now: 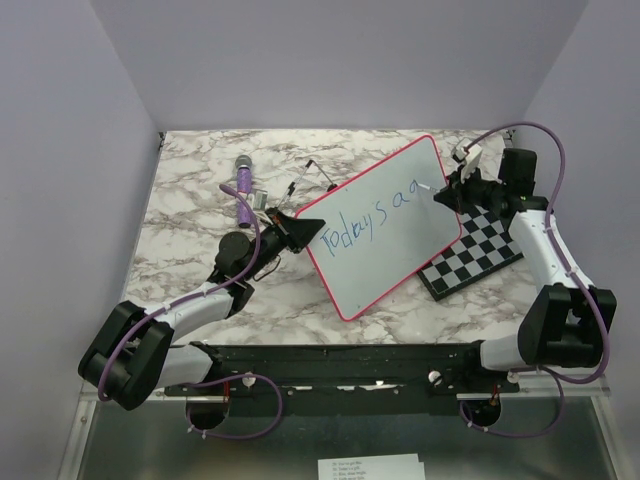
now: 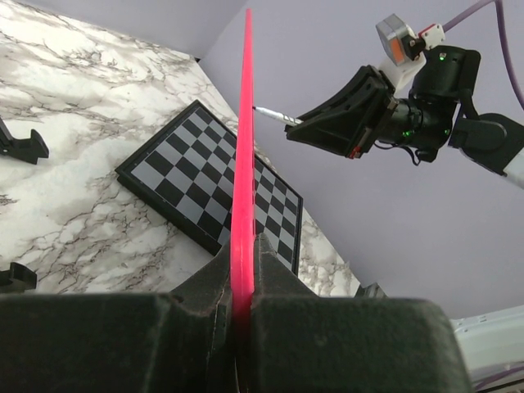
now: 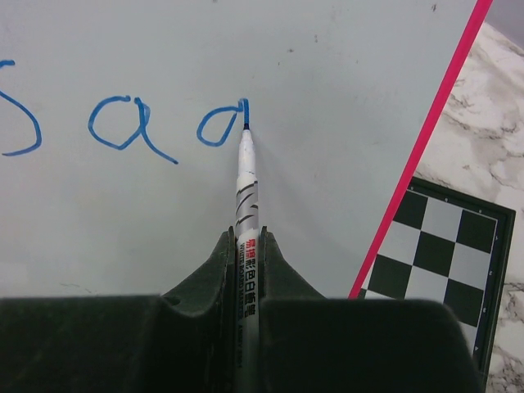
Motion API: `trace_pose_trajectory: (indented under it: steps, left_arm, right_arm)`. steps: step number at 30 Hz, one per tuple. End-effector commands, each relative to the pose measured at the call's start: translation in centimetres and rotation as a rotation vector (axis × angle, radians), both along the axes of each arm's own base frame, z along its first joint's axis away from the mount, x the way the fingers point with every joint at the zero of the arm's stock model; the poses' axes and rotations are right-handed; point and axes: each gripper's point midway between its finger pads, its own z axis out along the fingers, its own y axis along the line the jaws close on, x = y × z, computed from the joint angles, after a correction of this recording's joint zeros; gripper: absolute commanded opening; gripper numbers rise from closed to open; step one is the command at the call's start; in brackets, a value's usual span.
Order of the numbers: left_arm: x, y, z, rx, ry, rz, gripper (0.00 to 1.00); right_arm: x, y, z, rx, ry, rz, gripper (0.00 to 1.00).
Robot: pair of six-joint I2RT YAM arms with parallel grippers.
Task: Write a sentence on the whiteboard
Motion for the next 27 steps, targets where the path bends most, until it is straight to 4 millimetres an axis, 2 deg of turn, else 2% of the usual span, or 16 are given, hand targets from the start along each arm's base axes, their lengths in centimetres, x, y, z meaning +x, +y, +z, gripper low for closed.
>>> trace_pose_trajectory:
  steps: [1,7,13,17,24,27]
  left_arm:
    - [-1.0,-0.5,4.6,-0.076,-0.144,-0.05,0.0]
    - [-1.1,-0.4,4.7,-0.075,-0.143,-0.046,0.0]
    - [-1.0,-0.4,4.8,-0.076,-0.144,-0.046,0.0]
    - [-1.0,-0.5,4.8,-0.08,-0.141,-0.049,0.0]
    - [-0.9,-0.6,4.9,-0.085,-0.14,-0.053,0.0]
    - [-0.9,-0.6,4.8,-0.082,-0.137,-0.051,0.0]
  right_arm:
    - [-1.5,-0.6,-2.0,-0.055,0.033,-0.009,0.01]
    - [-3.4,-0.9,-3.8,-0.088,0.072,0.005,0.01]
    - [-5.0,-0.6,-4.3,-0.096,0.094,0.035,0.01]
    - [-5.3,0.0,-4.1,-0.07,0.111,0.061,0.01]
    - [-4.7,1.2,-1.8,-0.011,0.095,0.093,0.01]
    - [-4.4,1.8,0.6,0.023,0.052,0.101,0.0]
